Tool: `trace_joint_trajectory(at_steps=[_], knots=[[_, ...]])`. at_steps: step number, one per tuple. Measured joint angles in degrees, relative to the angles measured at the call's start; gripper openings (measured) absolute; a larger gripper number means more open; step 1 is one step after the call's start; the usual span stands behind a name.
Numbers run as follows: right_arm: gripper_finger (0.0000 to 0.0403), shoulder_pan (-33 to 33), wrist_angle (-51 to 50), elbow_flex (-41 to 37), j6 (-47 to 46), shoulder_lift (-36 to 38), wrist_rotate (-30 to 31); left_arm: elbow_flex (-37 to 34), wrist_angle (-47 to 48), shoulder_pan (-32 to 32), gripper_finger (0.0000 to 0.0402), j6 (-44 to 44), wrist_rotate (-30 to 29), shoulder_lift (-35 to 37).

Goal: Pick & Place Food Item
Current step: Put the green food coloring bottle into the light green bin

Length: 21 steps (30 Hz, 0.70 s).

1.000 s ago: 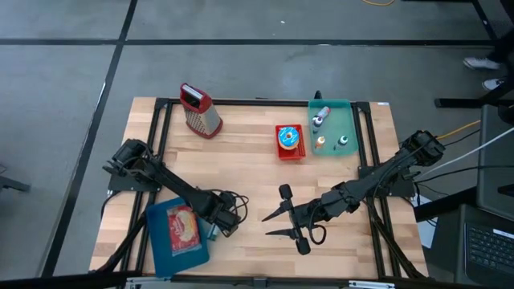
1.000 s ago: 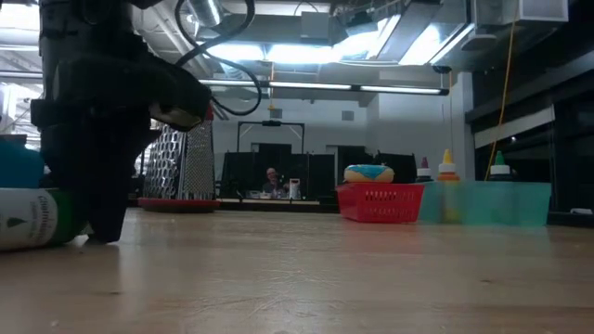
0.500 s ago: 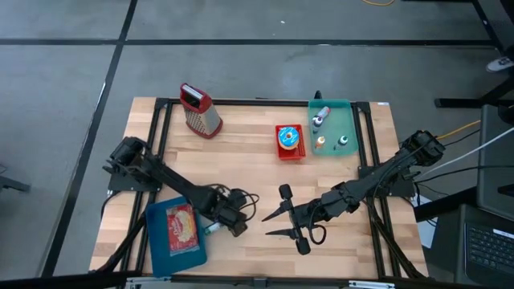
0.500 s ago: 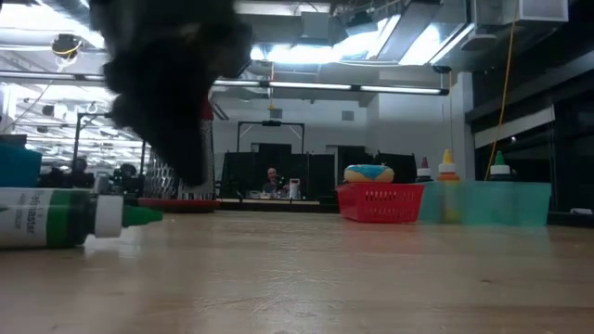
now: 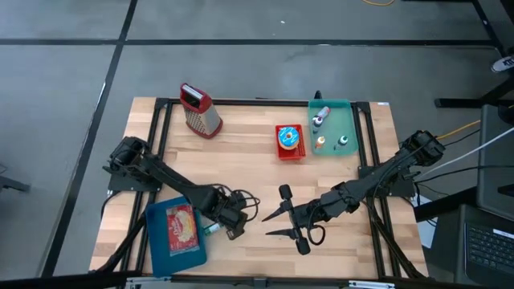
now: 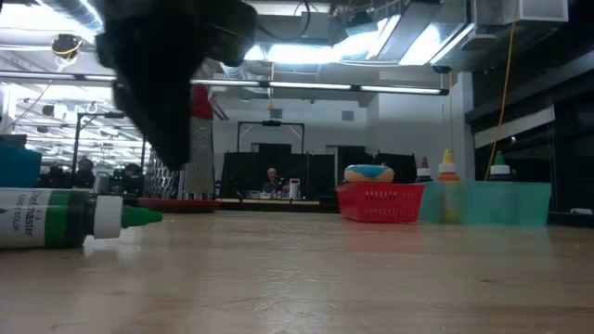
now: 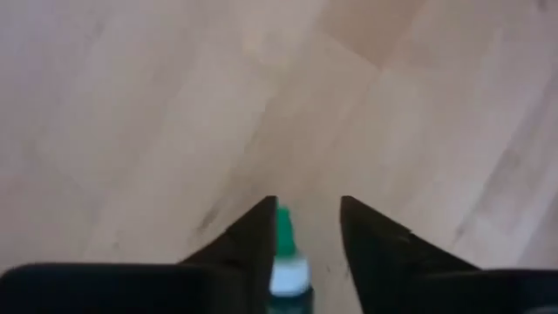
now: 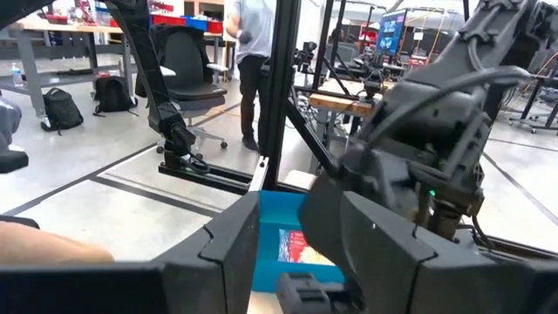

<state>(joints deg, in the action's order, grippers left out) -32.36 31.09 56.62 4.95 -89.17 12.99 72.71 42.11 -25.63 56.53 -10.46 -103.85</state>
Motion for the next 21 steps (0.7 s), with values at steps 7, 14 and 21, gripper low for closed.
trace_joint_trajectory(at_steps=[7, 14, 21], knots=[[0.0165, 0.00, -0.50, 0.00, 0.01, 0.00, 0.00, 0.00, 0.02, -2.86, 0.0228, 3.18, 0.50, 0.00], [0.0165, 0.00, -0.50, 0.00, -0.49, 0.00, 0.00, 0.00, 1.85, -3.65, 0.0264, 4.94, 0.81, -1.24], [0.0165, 0.00, -0.50, 0.00, -1.10, 0.00, 0.00, 0.00, 3.48, -3.65, 0.0255, 4.85, 1.40, -3.63]])
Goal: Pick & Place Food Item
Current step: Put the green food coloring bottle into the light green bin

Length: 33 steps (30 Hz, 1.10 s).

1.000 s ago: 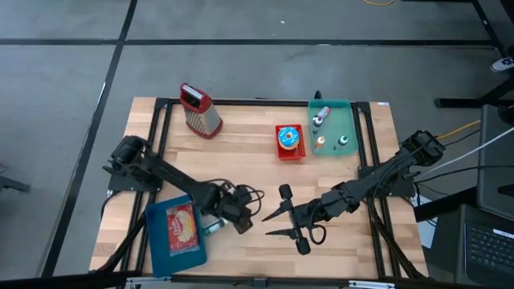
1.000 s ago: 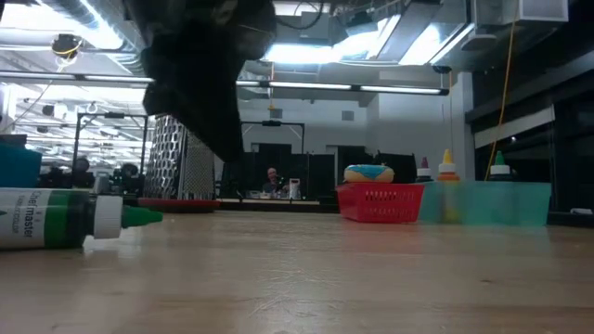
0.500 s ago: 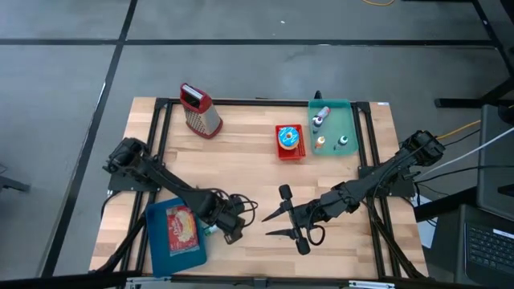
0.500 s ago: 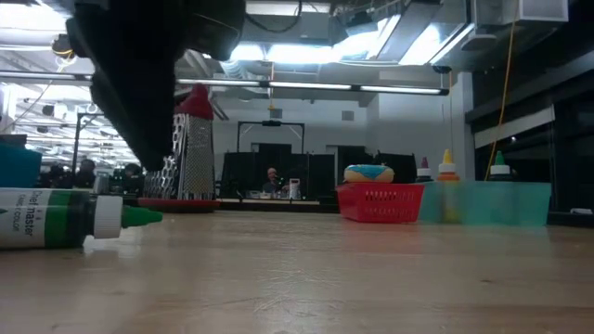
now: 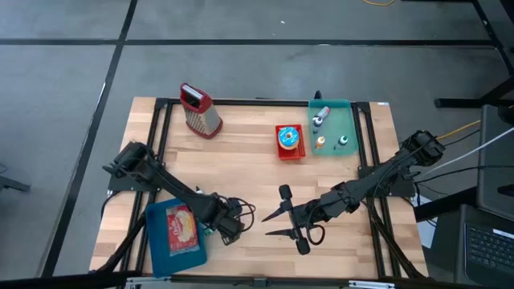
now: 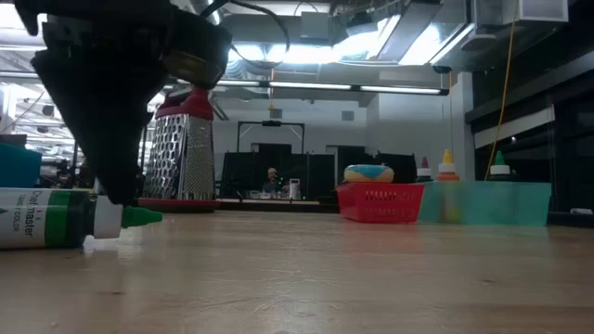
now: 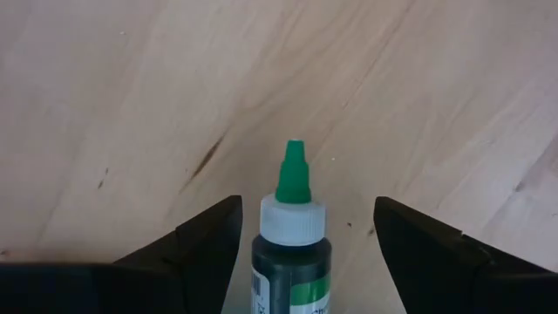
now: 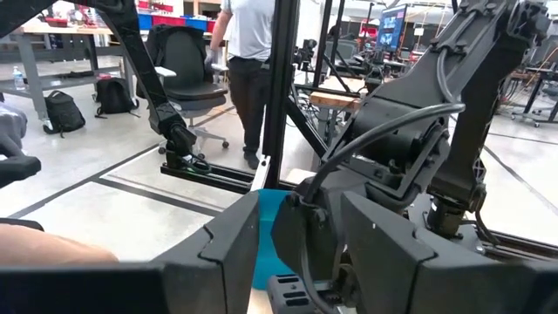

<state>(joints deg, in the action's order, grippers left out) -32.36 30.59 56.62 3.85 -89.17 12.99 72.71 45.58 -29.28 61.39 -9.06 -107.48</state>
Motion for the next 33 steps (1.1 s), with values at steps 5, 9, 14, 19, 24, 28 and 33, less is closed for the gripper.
trace_joint_trajectory(at_steps=[5, 9, 14, 19, 24, 28, 33], knots=[[0.0165, 0.00, -0.04, 0.00, -0.05, 0.00, 0.00, 0.00, 0.68, 0.01, 0.0253, 0.22, 1.57, -0.66], [0.0165, 0.00, -0.20, 0.00, -0.23, 0.00, 0.00, 0.00, 1.27, 0.00, 0.0253, 0.38, 1.70, -1.85], [0.0165, 0.00, -0.24, 0.00, -0.40, 0.00, 0.00, -0.01, 1.18, 0.04, 0.0248, 0.35, 1.57, -3.43], [0.0165, 0.00, -0.35, 0.00, -0.41, 0.00, 0.00, -0.11, 1.14, 0.17, 0.0188, -0.06, 0.52, -3.37], [0.0165, 0.00, -0.39, 0.00, -0.41, 0.00, 0.00, -0.11, 1.13, 0.28, 0.0103, -0.96, -0.98, -3.24], [0.0165, 0.00, -0.42, 0.00, -0.41, 0.00, 0.00, -0.11, 0.38, 0.84, 0.0103, -1.84, -1.51, -3.12], [0.0165, 0.00, -0.42, 0.00, -0.41, 0.00, 0.00, 0.29, -2.09, 1.46, 0.0103, -3.76, -2.94, -2.93]])
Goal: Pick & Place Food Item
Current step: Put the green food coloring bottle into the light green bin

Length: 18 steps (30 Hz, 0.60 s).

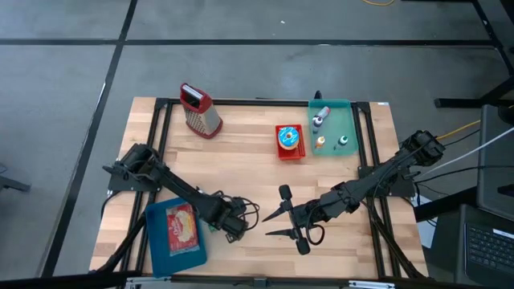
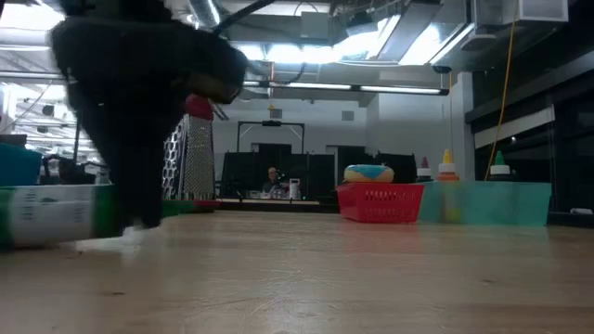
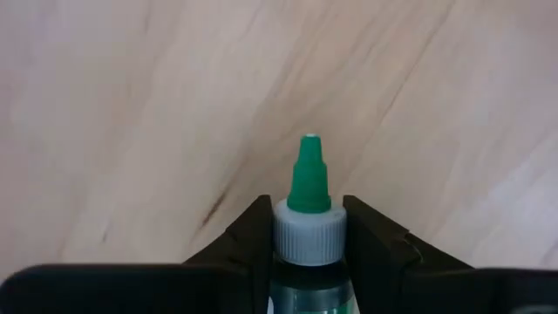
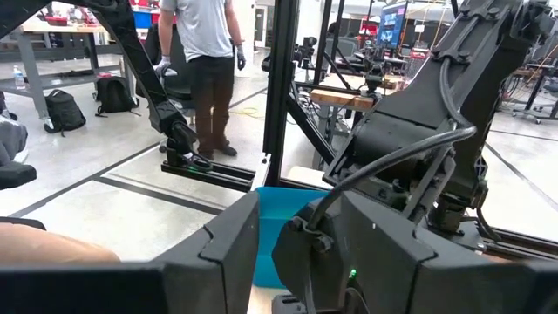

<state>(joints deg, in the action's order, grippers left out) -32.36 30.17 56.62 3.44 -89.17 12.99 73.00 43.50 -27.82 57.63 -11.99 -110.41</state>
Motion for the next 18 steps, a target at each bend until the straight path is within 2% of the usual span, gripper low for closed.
trace_joint_trajectory(at_steps=[10, 18], knots=[[0.0165, -0.63, 1.49, 0.00, 1.62, 0.00, -0.57, 5.28, -4.19, 1.63, 0.0103, -9.72, -12.03, 0.00], [0.0165, -2.85, 3.33, 0.00, 4.31, 1.05, -0.40, 6.24, -12.77, 3.00, 0.0103, -18.43, -22.26, 1.95]])
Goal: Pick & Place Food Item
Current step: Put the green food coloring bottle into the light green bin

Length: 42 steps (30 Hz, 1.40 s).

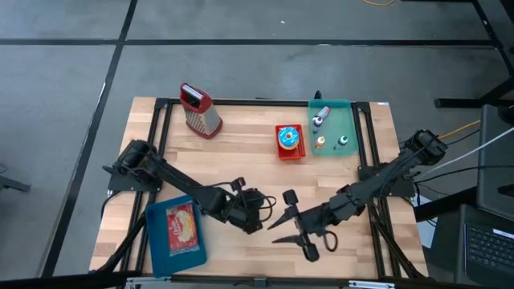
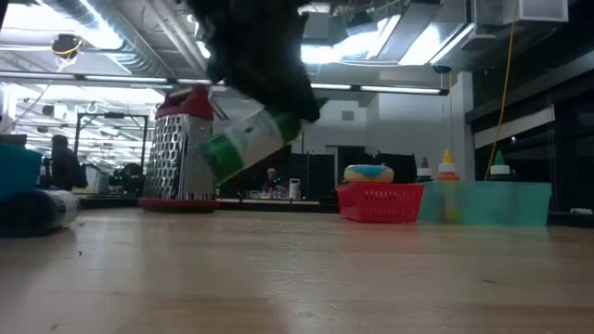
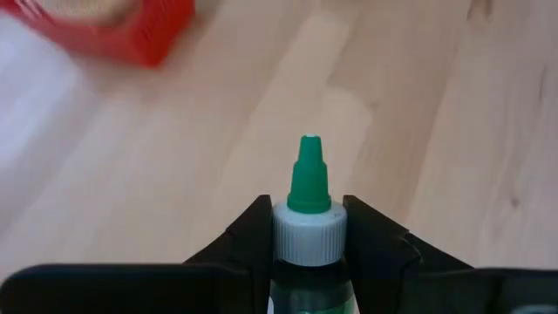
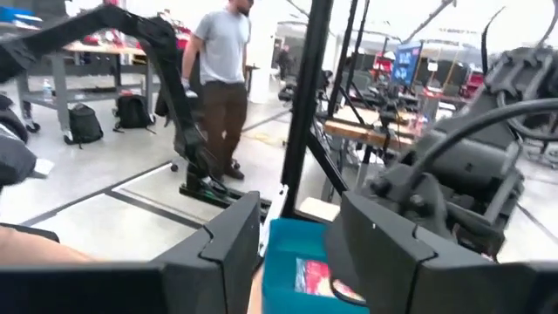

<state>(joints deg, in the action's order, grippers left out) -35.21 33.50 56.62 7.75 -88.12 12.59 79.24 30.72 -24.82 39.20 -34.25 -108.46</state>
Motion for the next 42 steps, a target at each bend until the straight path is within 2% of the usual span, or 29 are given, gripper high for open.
trace_joint_trajectory(at_steps=[7, 14, 19, 24, 28, 32, 36, 39, 42], knots=[[0.0165, -3.89, -0.32, 0.00, 3.32, 2.64, 3.23, -0.01, -8.97, 0.22, 0.0103, -9.22, -5.60, 1.65], [0.0165, -8.50, -0.28, 0.00, 8.32, 4.55, 16.29, -0.06, -23.86, -0.27, 0.0103, -21.17, -7.30, 4.92], [0.0165, -10.48, -0.09, 0.02, 9.46, 4.96, 21.14, -0.04, -35.70, -0.18, 0.0103, -29.93, -7.65, 8.95], [0.0165, -10.64, -0.34, 0.02, 9.35, 4.96, 22.80, 0.00, -49.31, -0.35, 0.0103, -40.55, -0.86, 10.97], [0.0165, -10.72, -0.16, 0.02, 9.22, 4.96, 22.96, 0.00, -53.68, -0.70, 0.0103, -45.28, 4.08, 10.97], [0.0165, -11.14, -0.07, 0.02, 9.24, 4.96, 22.96, -1.02, -53.69, -0.94, 0.0103, -45.93, 4.22, 10.89], [0.0165, -11.18, -0.63, 0.02, 8.98, 4.96, 23.45, -2.58, -59.15, -1.22, 0.0103, -48.03, 6.34, 10.87], [0.0165, -11.18, -1.62, 0.02, 8.71, 4.96, 26.08, -2.58, -64.00, -1.36, 0.0103, -50.81, 8.43, 11.16], [0.0165, -11.18, -1.82, 0.02, 7.63, 4.96, 29.41, -2.58, -64.76, -1.81, 0.0103, -51.90, 9.37, 12.27]])
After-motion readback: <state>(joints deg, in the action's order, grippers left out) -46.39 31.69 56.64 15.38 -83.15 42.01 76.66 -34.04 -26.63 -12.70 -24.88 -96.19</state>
